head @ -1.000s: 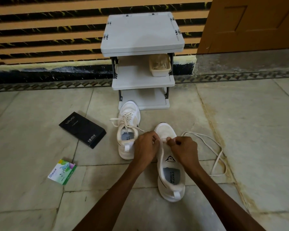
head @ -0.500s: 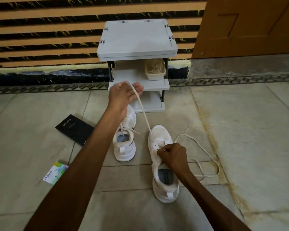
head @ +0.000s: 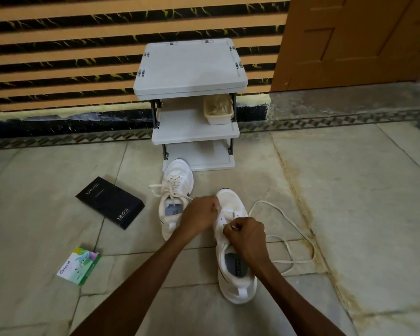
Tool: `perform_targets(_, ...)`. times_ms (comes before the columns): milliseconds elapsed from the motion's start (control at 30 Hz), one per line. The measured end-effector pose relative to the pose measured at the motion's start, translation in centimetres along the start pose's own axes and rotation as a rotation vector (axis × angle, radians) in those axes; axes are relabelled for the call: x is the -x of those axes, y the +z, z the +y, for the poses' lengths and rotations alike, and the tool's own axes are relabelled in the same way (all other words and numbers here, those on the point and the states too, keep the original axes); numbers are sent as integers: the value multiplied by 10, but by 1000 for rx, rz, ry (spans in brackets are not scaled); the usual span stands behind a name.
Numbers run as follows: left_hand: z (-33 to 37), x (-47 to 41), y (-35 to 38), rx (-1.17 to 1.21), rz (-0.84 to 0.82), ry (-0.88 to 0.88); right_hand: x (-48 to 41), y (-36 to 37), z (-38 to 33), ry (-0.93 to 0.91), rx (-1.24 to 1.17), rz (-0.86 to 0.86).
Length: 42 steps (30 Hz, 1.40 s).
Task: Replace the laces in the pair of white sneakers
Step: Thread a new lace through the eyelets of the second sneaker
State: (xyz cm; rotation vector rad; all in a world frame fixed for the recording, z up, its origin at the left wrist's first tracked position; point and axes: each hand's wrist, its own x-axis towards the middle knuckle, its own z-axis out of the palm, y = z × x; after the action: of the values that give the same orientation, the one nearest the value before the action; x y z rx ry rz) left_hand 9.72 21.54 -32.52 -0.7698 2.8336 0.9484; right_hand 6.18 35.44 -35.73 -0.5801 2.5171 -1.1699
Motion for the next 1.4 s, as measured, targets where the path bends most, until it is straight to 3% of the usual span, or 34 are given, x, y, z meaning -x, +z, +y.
perform_targets(133, 17, -8, -53, 1104, 259, 140, -1, 2, 3, 9, 9, 1)
perform_targets(200, 24, -13, -80, 1633, 181, 212, -2, 2, 4, 22, 0, -7)
perform_targets(233, 28, -13, -87, 1749, 122, 223, -2, 2, 4, 24, -5, -8)
perform_targets(300, 33, -9, -85, 1539, 72, 123, -1, 1, 4, 14, -9, -7)
perform_targets(433, 10, -7, -27, 70, -34, -57, -1, -1, 0, 19, -8, -9)
perform_targets(467, 2, -5, -11, -168, -97, -101, -1, -1, -1, 18, -7, -6)
perform_targets(533, -9, -1, 12, -364, -140, -162, -1, 0, -2, 6, 7, -6)
perform_targets(600, -11, 1, 20, -350, -61, -140, 0, 0, -2, 1, 3, -8)
perform_targets(667, -7, 0, 13, -128, -14, -68, 0, 0, 0, 9, 10, -20)
perform_targets(733, 1, 0, -10, 342, 8, -14, -1, 0, 1, 17, 3, -27)
perform_targets(833, 19, 2, -64, 1072, 165, 87, -2, -1, 2, 12, -13, -17)
perform_targets(933, 28, 5, -108, 1549, 235, 221, -2, 0, 5, -6, 9, -16)
perform_targets(967, 30, 6, -116, 1584, 232, 228, -1, 0, 4, -4, 18, -19)
perform_targets(1000, 31, 8, -118, 1467, 229, 196, -2, 0, 5, -1, 27, -30)
perform_targets(1133, 26, 15, -98, 434, 113, -136, -11, -18, 3, 32, -50, -169)
perform_targets(1233, 15, 17, -74, -99, 143, -154, -20, -44, 5, 104, -262, -250)
perform_targets(1333, 10, 18, -52, -188, 329, -86, -22, -66, 7, 95, -485, -167)
perform_targets(1400, 13, 14, -39, -115, 328, 29, -24, -76, 6, 107, -592, -94)
